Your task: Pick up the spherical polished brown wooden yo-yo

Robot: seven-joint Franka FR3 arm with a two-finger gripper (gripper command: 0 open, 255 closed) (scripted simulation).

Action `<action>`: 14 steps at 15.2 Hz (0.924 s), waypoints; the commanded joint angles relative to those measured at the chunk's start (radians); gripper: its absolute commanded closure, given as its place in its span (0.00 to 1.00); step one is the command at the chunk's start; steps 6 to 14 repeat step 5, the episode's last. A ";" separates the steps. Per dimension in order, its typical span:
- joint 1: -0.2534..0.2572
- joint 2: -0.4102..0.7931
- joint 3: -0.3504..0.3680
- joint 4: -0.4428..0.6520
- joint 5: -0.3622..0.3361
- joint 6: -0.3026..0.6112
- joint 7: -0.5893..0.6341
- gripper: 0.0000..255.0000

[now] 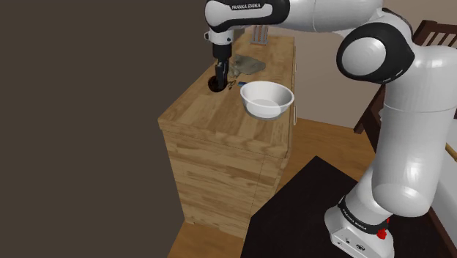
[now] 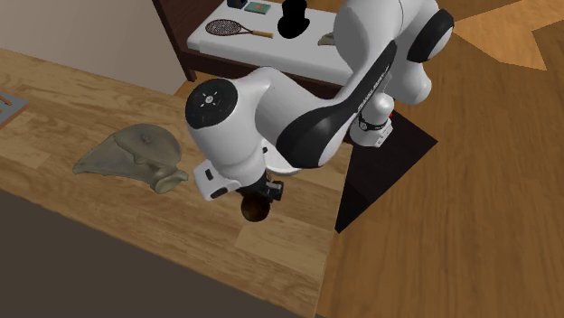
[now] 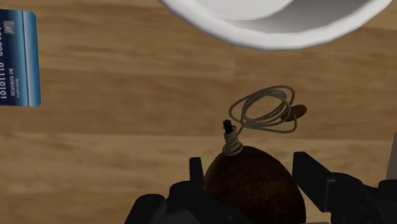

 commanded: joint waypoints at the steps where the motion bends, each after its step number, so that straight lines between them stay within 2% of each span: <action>1: -0.001 0.000 0.000 0.028 0.000 -0.028 0.000 1.00; 3: -0.001 0.004 0.000 0.061 0.000 -0.057 0.001 1.00; 14: -0.001 0.004 0.000 0.064 0.000 -0.060 0.001 1.00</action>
